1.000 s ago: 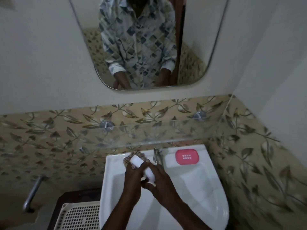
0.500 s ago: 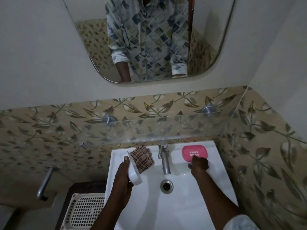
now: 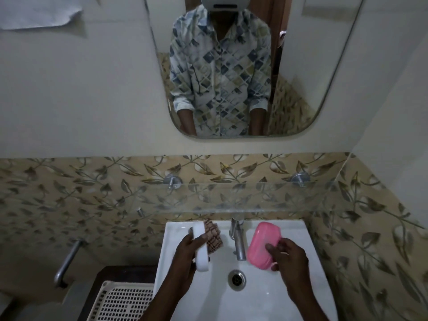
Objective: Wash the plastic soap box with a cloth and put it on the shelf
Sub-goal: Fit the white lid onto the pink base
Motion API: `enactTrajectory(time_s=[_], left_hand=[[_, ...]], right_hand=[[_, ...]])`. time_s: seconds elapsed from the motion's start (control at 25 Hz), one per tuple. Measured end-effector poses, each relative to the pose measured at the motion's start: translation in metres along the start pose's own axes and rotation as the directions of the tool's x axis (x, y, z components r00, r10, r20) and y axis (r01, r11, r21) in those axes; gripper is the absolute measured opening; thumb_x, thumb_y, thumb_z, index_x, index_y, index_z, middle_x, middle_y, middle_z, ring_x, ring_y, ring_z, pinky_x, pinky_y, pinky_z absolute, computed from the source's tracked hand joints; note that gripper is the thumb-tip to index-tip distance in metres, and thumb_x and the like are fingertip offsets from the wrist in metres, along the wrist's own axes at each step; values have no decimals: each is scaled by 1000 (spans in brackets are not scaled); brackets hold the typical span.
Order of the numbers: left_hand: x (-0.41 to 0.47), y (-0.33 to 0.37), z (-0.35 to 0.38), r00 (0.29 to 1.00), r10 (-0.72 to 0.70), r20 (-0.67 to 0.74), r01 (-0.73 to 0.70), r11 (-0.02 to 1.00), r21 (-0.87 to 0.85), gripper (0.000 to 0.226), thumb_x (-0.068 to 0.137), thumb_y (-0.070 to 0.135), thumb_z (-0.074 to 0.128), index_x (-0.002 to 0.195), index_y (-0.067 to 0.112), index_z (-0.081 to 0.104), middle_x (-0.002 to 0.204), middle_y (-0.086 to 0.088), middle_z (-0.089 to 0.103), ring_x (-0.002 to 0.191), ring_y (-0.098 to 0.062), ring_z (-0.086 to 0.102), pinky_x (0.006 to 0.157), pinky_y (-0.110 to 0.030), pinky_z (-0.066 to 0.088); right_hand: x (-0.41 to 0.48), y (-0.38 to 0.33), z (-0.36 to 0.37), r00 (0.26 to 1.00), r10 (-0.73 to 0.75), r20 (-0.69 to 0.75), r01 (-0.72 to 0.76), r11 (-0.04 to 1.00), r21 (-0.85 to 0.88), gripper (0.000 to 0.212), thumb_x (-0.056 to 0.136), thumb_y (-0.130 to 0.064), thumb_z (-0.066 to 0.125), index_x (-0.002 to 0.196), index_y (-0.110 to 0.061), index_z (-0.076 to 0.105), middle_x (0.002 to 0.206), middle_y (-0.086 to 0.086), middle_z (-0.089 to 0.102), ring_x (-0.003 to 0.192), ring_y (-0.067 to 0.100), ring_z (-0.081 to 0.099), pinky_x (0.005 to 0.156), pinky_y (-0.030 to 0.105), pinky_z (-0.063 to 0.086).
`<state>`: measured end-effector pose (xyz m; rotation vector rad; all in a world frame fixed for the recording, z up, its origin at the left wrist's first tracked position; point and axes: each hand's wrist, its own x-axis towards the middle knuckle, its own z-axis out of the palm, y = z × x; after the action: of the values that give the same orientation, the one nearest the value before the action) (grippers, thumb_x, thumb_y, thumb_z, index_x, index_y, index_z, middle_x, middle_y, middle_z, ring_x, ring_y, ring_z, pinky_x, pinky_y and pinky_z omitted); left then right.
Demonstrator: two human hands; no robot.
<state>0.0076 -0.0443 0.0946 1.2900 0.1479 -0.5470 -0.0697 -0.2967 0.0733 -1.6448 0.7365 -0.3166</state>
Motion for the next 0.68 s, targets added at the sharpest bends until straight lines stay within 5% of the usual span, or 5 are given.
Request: enactTrajectory(time_s=[0.12, 0.2, 0.32, 0.48, 0.68], left_hand=[[-4, 3, 18, 998, -18, 57, 15, 998, 53, 60, 74, 33, 81, 130, 24, 61, 120, -13, 71, 104, -26, 69, 76, -39, 57], [-4, 1, 26, 996, -26, 81, 22, 999, 46, 61, 76, 35, 80, 132, 26, 59, 124, -13, 69, 111, -34, 67, 88, -53, 57], [-3, 3, 24, 993, -5, 115, 7, 1000, -17, 58, 79, 32, 77, 133, 21, 59, 126, -18, 67, 115, -41, 63, 97, -66, 48], [-7, 10, 21, 987, 53, 150, -47, 998, -43, 52, 80, 30, 76, 129, 19, 63, 123, -18, 69, 114, -40, 65, 96, -57, 52], [-15, 14, 19, 975, 102, 195, -105, 994, 3, 42, 83, 27, 77, 123, 16, 68, 118, -20, 70, 108, -38, 67, 91, -52, 55]], right_hand=[[-41, -35, 35, 960, -142, 241, 180, 974, -142, 19, 73, -11, 85, 89, -16, 75, 78, -1, 73, 61, 14, 68, 44, 23, 50], [-54, -52, 58, 947, -179, 266, 223, 964, -146, 19, 74, -13, 85, 91, -16, 76, 82, 1, 74, 69, 20, 69, 50, 27, 53], [-61, -58, 71, 952, -168, 256, 168, 986, 20, 18, 78, -19, 83, 94, -21, 76, 87, 1, 76, 75, 22, 71, 53, 25, 54], [-66, -50, 72, 938, -92, 333, 60, 993, 106, 41, 84, -34, 78, 122, -30, 62, 122, -5, 67, 111, 18, 65, 92, 43, 56], [-75, -50, 76, 902, -76, 424, -67, 948, 312, 51, 82, -29, 77, 130, -29, 58, 113, -2, 75, 103, 19, 72, 79, 35, 61]])
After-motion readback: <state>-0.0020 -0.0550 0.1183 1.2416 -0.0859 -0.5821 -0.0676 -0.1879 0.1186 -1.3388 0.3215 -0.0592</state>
